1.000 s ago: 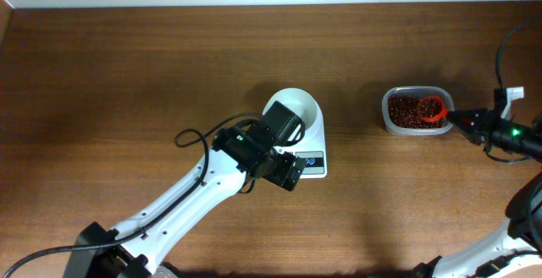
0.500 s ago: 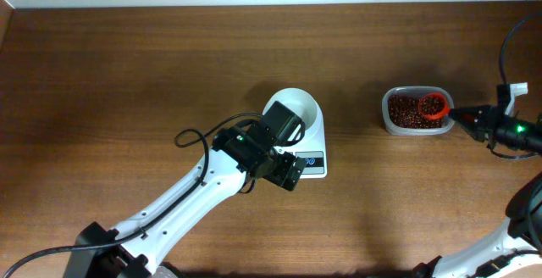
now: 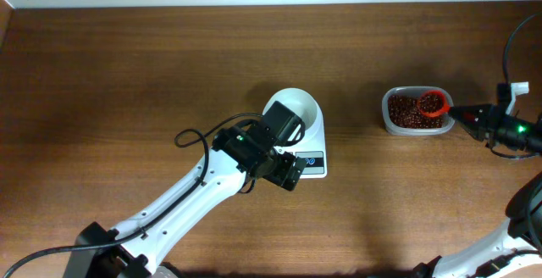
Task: Scoop item into bowl and weigh 50g on scale
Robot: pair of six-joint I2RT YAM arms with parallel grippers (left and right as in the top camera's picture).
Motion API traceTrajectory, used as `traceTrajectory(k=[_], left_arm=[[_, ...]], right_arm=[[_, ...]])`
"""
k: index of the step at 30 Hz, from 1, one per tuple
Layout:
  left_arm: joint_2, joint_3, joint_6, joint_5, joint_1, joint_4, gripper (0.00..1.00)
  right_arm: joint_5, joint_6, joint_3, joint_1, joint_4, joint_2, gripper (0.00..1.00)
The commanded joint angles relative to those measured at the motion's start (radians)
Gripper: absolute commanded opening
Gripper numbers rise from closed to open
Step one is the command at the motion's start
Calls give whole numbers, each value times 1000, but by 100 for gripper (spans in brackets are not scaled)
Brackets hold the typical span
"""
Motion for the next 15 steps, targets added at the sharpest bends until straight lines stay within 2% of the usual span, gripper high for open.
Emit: traceTrajectory(k=[1, 7, 15], left_arm=[[7, 19, -12, -10, -1, 1, 99], [7, 19, -12, -10, -1, 1, 99], [7, 19, -12, -10, -1, 1, 99]], right_arm=[[-48, 6, 24, -3, -20, 6, 4], [-101, 7, 24, -3, -63, 6, 4], [-4, 94, 24, -3, -35, 6, 4]])
